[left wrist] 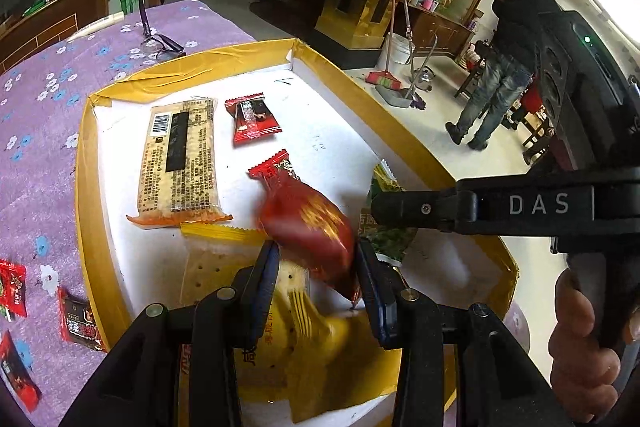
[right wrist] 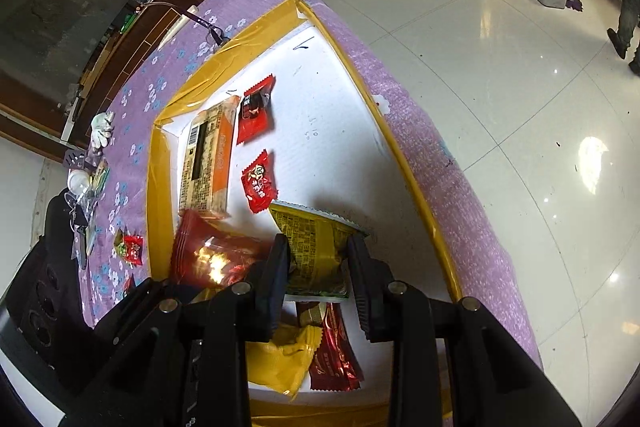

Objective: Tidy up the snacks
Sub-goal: 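Open left tool to drop the red pouch while right tool releases the yellow pack, then grasp a red wrapped candy with left tool while right tool moves over the tablecloth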

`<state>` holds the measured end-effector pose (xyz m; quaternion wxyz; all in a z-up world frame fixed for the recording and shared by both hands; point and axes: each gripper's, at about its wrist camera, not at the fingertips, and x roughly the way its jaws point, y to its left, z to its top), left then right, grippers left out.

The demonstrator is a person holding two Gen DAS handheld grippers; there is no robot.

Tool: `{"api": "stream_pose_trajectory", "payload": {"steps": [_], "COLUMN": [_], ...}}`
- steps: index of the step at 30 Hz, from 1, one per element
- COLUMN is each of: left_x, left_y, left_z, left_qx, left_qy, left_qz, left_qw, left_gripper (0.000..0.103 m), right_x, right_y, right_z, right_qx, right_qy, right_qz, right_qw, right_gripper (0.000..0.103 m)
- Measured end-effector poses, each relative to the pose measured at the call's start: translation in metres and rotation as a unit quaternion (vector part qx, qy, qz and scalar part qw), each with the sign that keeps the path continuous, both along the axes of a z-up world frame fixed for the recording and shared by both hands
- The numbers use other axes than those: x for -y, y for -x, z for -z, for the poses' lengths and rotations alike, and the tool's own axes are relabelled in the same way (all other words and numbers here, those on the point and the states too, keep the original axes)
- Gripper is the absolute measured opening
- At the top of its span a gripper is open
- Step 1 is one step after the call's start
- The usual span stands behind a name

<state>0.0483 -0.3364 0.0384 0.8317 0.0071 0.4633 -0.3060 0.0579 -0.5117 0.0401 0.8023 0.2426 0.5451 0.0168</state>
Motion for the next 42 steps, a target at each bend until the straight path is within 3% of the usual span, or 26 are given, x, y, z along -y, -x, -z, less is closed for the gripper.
{"api": "stream_pose_trajectory", "payload": {"steps": [14, 25, 42], "left_x": [-0.009, -0.038, -0.151], "left_y": [0.004, 0.018, 0.024], "left_z": [-0.006, -0.019, -0.022], "left_qx": [-0.004, 0.008, -0.005], "left_qy": [0.002, 0.009, 0.032], "left_qz": [-0.005, -0.014, -0.129], "left_qw": [1.0, 0.9998, 0.9912], "left_gripper": [0.045, 0.045, 0.045], "right_x": [0.003, -0.04, -0.111], "right_y": [0.012, 0.023, 0.029], "right_z": [-0.017, -0.033, -0.036], "right_qx": [0.025, 0.048, 0.047], "right_qy": [0.018, 0.039, 0.055], "right_qz": [0.02, -0.019, -0.074], "right_qw": [0.999, 0.998, 0.995], "right_gripper": [0.036, 0.038, 0.038]}}
